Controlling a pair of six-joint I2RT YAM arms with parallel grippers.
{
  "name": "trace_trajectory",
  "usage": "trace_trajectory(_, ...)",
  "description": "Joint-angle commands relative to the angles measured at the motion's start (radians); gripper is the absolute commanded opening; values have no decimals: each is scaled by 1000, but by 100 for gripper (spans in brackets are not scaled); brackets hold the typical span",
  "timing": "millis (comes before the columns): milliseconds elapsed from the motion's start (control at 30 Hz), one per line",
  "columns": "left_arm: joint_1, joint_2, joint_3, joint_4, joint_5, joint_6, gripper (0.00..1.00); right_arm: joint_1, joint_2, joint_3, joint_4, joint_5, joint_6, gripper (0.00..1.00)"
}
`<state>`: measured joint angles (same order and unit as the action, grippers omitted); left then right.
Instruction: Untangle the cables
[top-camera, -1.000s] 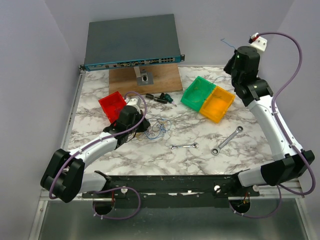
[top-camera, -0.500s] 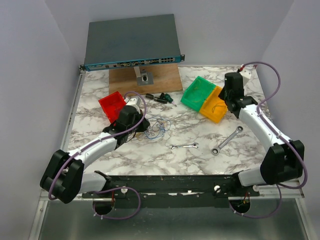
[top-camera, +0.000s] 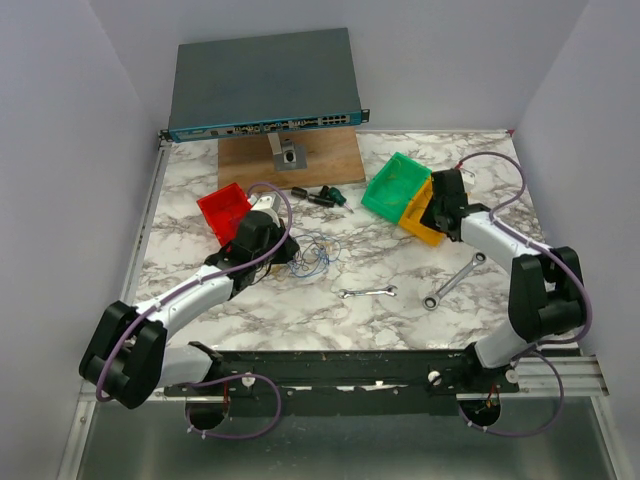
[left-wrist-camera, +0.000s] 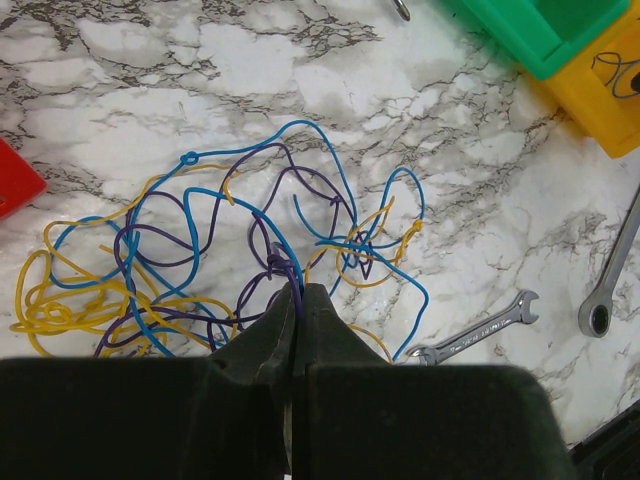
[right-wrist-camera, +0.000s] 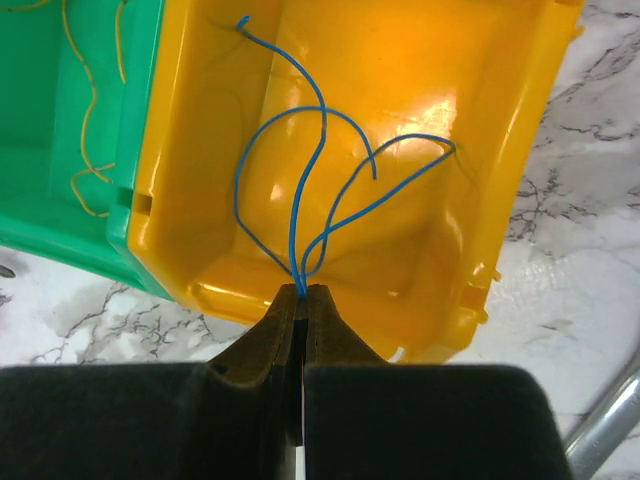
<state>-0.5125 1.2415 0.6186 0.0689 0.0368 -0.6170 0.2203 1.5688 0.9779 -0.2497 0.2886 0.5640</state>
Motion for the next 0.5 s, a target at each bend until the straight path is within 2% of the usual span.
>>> trace_trajectory(0,-1,-31,-3,-1,-29,14,0,-37,41,61,0,-71,36,1)
trace_trajectory(167,-1,-30,-4,5,-26,11,0,-79,132,147,-93,-16,136,1)
trace_trajectory(333,-1,-37,-8,14,-19,15,0,-79,249,263,-143,-29,120,2)
trace_trajectory(367,-3,-39,-10,15,-16,17,0,-79,254,271,-144,-21,116,5)
trace_trajectory(467,-7,-37,-13,26,-4,23,0,-79,211,274,-147,-19,80,33)
